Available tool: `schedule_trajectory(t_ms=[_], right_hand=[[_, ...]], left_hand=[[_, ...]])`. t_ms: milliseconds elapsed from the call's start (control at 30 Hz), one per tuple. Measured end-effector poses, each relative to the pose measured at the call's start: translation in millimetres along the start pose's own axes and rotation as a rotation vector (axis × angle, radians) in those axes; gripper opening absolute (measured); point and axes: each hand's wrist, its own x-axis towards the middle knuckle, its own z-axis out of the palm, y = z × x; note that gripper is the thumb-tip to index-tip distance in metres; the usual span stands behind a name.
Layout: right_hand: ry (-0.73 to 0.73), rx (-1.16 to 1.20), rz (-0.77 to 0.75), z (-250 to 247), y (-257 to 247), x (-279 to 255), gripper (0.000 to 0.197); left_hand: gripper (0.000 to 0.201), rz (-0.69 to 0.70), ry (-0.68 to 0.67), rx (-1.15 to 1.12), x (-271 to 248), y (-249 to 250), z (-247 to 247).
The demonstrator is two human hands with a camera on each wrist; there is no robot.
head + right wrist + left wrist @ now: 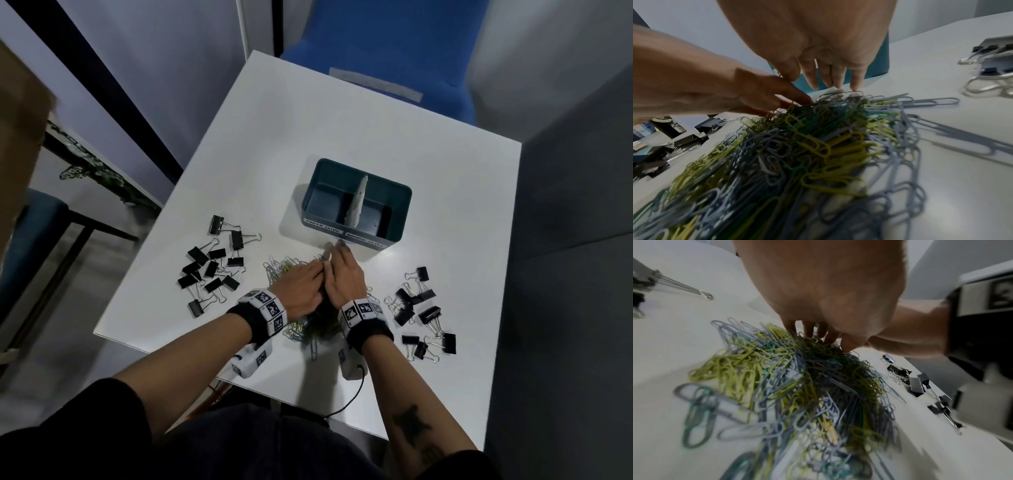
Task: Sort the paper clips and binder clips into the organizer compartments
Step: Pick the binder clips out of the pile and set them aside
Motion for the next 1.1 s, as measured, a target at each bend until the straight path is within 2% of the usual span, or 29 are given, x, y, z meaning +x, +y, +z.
schedule_trajectory(t_ms=[67,133,233,300,367,500,567,633,700,767,833,1000,1100], right_hand=[[-0.049,-0.017,-0.002,2.9,-5.8,4.7,0.051],[-0.125,-0.038,0.001,7.8,-10.7,5.6,0.056],[-0.256,-0.124,-0.077,11.5,-17.7,-5.4,0.048],[-0.292,-0.143,-0.13,9.4,-19.9,-17.3,0.05],[-0.236,-0.116,-0.109,4.9,-17.3,-31.2,0.057],[-0.103,-0.085,0.205,-5.0,3.6,-59.0,0.073],[-0.124,-0.069,0.286,-4.5,10.9,-68.4,0.08],[-0.197,-0.096,0.238,-0.6,10.2,-73.1,0.083],[-0.236,-0.081,0.151,2.0,6.0,-74.7,0.079],[-0.211,-0.027,0.12,-2.2,3.6,-78.1,0.076],[-0.153,-0.003,0.139,-10.9,7.7,-86.1,0.078],[-0.186,-0.094,0.266,-24.0,24.5,-122.9,0.11],[-0.216,-0.088,0.37,-19.4,29.4,-137.2,0.122]], left_hand=[[0.043,0.005,0.066,-0.013,-9.4,-1.2,-1.3],[0.047,-0.063,0.11,0.044,-21.2,-6.6,-2.4],[0.058,-0.33,0.104,0.026,-40.4,-13.0,-0.1],[0.065,-0.438,0.063,-0.021,-47.0,-13.1,5.1],[0.071,-0.44,0.007,-0.032,-50.2,-8.9,13.5],[0.075,-0.329,-0.092,-0.026,-58.1,7.7,25.2],[0.072,-0.255,-0.117,-0.054,-62.6,13.8,23.9],[0.07,-0.196,-0.106,-0.076,-68.5,15.1,21.1],[0.07,-0.187,-0.038,-0.078,-78.5,13.8,14.8],[0.073,-0.222,0.011,-0.064,-92.8,8.7,7.8],[0.081,-0.289,-0.01,-0.042,-108.8,-0.6,3.5],[0.115,-0.448,-0.161,0.039,-136.2,-23.1,5.1],[0.121,-0.464,-0.234,-0.029,-130.9,-24.5,12.7]])
